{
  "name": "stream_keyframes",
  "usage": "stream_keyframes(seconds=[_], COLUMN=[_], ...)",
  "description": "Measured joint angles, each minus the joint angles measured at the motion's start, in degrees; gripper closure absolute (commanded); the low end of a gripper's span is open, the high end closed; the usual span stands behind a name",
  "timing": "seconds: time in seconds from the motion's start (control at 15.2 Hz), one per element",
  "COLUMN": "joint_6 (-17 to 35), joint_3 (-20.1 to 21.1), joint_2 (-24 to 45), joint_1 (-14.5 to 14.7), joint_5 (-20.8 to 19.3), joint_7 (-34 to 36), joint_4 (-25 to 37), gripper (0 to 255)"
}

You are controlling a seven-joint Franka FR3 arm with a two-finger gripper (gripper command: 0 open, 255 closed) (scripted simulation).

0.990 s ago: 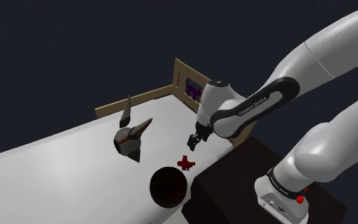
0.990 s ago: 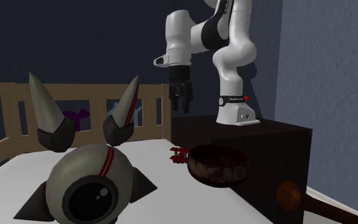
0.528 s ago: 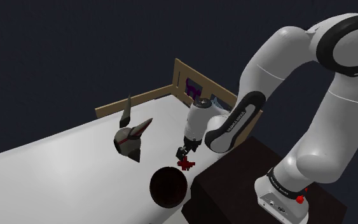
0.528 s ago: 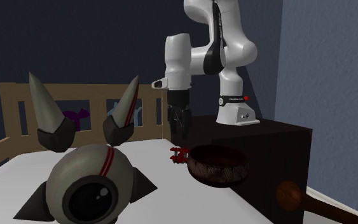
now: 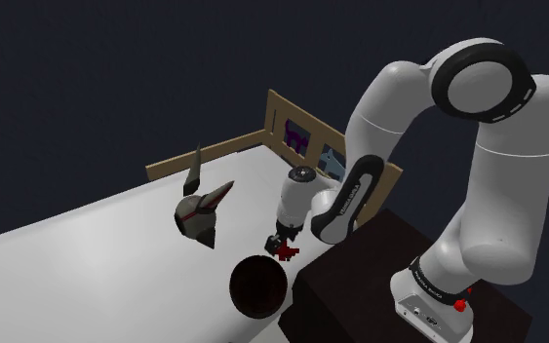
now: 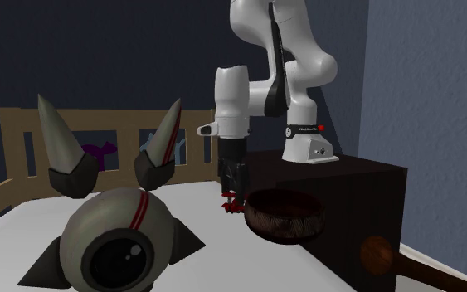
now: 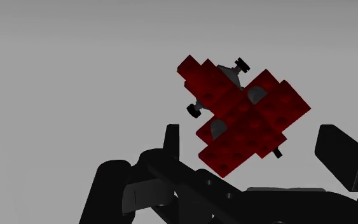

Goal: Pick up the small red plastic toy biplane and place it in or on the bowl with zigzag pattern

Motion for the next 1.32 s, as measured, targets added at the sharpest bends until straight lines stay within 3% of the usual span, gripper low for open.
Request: stream_keyframes(seconds=[0.46, 0.53, 1.32], joint_6=[1.2, 1.2, 0.4], joint_3=[-1.5, -1.5, -0.4], joint_2=[1.7, 1.7, 0.4], joint_1=[1.4, 1.4, 0.3], joint_5=[-0.8, -0.8, -0.3], joint_7=[0.8, 0.8, 0.2], joint_4=[0.6, 0.6, 0.2], gripper=[0, 255, 255])
